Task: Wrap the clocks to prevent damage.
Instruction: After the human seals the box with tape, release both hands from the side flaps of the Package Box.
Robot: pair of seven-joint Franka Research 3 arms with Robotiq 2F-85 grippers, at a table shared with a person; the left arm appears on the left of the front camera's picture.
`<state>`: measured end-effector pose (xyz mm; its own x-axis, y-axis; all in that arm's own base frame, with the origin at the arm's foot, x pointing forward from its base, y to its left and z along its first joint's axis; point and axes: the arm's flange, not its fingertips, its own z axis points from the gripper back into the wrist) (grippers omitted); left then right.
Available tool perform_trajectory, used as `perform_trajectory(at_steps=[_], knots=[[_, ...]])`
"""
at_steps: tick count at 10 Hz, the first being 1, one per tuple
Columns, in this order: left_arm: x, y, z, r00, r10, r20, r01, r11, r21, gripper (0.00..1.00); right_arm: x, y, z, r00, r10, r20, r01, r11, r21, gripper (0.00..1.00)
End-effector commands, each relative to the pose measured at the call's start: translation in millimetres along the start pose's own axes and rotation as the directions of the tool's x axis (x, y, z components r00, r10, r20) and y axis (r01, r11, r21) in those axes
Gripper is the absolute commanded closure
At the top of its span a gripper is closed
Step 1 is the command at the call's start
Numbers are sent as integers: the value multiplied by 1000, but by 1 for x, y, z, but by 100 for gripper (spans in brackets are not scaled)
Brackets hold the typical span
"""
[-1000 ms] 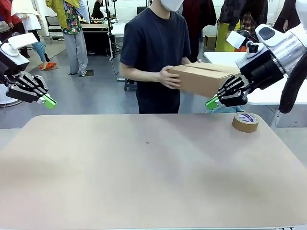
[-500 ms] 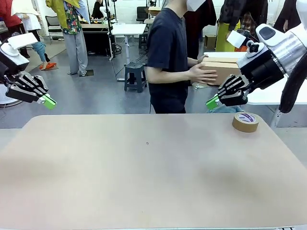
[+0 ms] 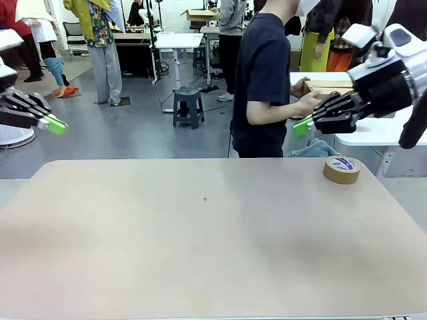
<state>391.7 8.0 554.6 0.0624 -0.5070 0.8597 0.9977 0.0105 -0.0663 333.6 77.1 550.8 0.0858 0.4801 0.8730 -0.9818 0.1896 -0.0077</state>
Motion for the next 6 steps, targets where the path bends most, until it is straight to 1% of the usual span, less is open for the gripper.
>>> perform_trajectory(at_steps=[1,2,3,4,5,6], knots=[[-15,-13,20,990,-46,133,36,997,72,44,-29,4,13,991,-1,135,4,1000,-18,99],[-22,-12,25,988,-28,154,10,993,116,39,-37,2,21,986,-45,161,61,994,-94,82],[-29,-9,26,987,1,160,-31,983,180,0,-45,0,30,980,-125,153,159,959,-236,40],[-33,-5,25,987,21,162,-55,977,206,0,-48,0,34,975,-162,155,201,937,-286,23],[-36,0,24,985,32,170,-67,977,204,0,-48,1,36,970,-195,147,233,915,-328,0],[-41,3,24,981,48,189,-89,972,216,16,-50,3,39,965,-222,139,258,892,-370,0]])
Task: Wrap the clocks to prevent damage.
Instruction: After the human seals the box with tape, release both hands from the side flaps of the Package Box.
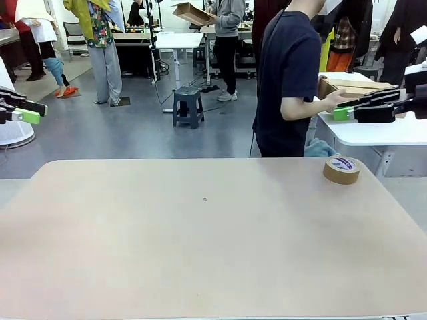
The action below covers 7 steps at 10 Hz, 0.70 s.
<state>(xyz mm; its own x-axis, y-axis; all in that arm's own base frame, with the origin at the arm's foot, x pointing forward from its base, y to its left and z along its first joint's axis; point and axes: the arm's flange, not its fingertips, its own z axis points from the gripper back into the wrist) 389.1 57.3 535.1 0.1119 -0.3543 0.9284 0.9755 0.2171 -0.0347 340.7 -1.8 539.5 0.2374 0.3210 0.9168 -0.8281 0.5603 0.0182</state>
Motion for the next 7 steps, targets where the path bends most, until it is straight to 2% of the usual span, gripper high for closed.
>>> perform_trajectory(at_steps=[1,2,3,4,5,6,7], knots=[[-6,7,-10,999,22,33,-24,999,39,7,-11,30,-9,999,-52,-9,52,997,-48,0],[-9,11,-10,999,29,36,-30,999,44,0,-11,31,-7,999,-48,-12,48,998,-28,5],[-10,12,-9,999,30,35,-32,998,48,0,-11,33,-6,999,-33,-23,33,999,19,35],[-9,15,-6,1000,23,21,-23,999,28,0,-11,34,-5,998,-37,-51,40,997,66,0],[-8,17,-5,1000,20,10,-20,1000,22,10,-12,34,-4,998,-36,-60,41,996,81,15],[-9,19,-4,1000,20,11,-20,1000,9,1,-13,33,-3,997,-33,-65,39,995,95,0],[-8,20,-3,1000,11,6,-11,1000,-10,0,-13,35,-2,996,-5,-87,17,989,145,0]])
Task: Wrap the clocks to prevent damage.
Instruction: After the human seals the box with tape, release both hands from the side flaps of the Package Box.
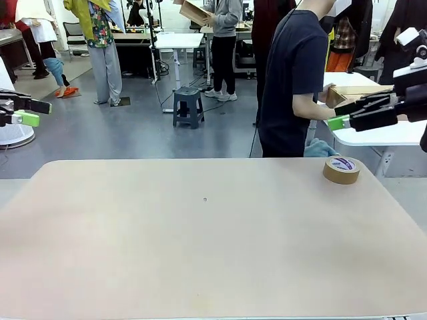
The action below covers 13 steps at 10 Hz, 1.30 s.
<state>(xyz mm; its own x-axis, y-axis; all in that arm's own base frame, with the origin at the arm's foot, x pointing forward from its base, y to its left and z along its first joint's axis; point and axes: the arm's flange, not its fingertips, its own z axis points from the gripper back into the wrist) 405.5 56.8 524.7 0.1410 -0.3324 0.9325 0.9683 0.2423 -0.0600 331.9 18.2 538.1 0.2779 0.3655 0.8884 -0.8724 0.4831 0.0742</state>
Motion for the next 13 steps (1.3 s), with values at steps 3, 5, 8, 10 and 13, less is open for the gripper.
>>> perform_trajectory(at_steps=[3,5,8,10,13], knots=[[1,6,8,998,-56,-36,53,993,-102,0,-17,18,8,998,17,-62,-11,995,98,0],[0,7,7,997,-61,-47,54,989,-134,0,-16,21,8,995,61,-84,-46,986,162,0],[-3,11,9,996,-70,-46,60,980,-189,0,-13,23,9,990,95,-104,-75,980,185,0],[0,4,0,997,-48,-53,40,990,-139,0,-10,21,6,993,70,-98,-53,985,166,0],[0,4,0,997,-48,-53,40,990,-139,0,-10,21,6,993,70,-98,-53,985,166,0]])
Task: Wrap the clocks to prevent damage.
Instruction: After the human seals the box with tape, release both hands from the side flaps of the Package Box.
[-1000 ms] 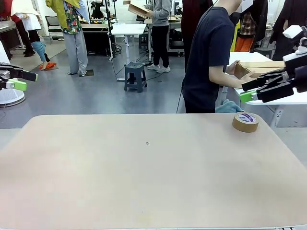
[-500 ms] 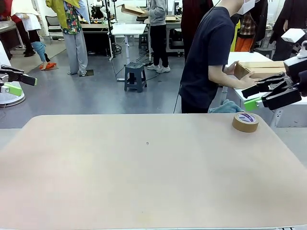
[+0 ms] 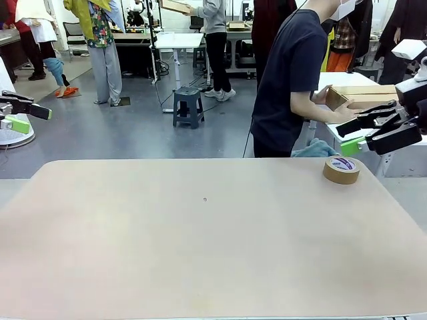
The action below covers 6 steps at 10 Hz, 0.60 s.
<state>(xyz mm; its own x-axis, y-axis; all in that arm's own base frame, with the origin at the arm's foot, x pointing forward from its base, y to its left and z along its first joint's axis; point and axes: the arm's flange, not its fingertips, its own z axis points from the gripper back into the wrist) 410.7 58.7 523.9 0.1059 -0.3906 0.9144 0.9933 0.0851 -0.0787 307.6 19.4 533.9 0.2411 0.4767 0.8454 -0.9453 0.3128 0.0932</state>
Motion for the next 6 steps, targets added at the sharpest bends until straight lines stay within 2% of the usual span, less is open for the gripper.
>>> perform_trajectory(at_steps=[1,6], knots=[[1,-2,0,1000,-1,-1,1,1000,17,0,0,-1,-1,1000,-13,-3,13,1000,-6,0],[1,-2,0,1000,-1,-1,1,1000,17,0,0,-1,-1,1000,-13,-3,13,1000,-6,0]])
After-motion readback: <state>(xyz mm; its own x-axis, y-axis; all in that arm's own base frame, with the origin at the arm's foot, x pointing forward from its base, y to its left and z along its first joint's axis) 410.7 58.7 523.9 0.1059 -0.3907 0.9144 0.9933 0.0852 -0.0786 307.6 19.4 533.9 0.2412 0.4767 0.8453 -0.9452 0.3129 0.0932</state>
